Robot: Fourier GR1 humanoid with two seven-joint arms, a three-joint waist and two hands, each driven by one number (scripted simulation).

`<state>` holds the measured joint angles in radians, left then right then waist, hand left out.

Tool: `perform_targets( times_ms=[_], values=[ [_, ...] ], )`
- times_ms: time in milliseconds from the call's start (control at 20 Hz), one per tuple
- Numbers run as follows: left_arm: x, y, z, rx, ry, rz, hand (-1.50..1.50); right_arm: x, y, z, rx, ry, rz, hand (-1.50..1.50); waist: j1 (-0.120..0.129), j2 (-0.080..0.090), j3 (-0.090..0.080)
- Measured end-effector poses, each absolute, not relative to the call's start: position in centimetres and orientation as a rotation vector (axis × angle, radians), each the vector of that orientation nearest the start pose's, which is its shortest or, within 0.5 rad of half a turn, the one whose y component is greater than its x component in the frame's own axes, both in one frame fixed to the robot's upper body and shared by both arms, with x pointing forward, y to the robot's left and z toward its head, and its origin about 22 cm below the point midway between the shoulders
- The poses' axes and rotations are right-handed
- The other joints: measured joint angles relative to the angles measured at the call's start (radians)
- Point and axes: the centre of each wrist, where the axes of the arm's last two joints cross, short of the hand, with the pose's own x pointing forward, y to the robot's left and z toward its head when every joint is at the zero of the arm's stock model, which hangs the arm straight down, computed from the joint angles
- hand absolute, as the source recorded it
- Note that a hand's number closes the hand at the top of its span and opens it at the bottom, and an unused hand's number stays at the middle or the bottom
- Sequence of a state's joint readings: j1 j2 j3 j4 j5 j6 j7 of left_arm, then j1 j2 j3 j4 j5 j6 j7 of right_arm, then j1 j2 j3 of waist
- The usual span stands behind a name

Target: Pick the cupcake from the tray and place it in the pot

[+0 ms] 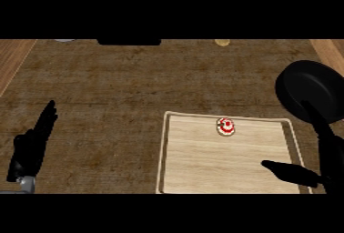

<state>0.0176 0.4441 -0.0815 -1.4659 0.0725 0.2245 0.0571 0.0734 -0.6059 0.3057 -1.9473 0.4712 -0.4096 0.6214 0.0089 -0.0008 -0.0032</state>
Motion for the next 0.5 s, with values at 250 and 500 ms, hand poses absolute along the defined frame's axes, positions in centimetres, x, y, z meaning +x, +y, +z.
perform_targets(
  times_ms=[250, 500],
  values=[
    [24.0, 31.7, 1.5, 0.418, -1.399, -0.167, 0.0, 23.2, -24.1, 11.3, -0.826, -1.172, 0.584, -1.5, 0.023, 0.004, 0.0],
    [24.4, 31.7, 2.2, 0.411, -1.405, -0.176, 0.0, 25.7, -22.0, 12.4, -0.74, -0.973, 0.735, -1.5, 0.03, 0.006, 0.0]
  ],
)
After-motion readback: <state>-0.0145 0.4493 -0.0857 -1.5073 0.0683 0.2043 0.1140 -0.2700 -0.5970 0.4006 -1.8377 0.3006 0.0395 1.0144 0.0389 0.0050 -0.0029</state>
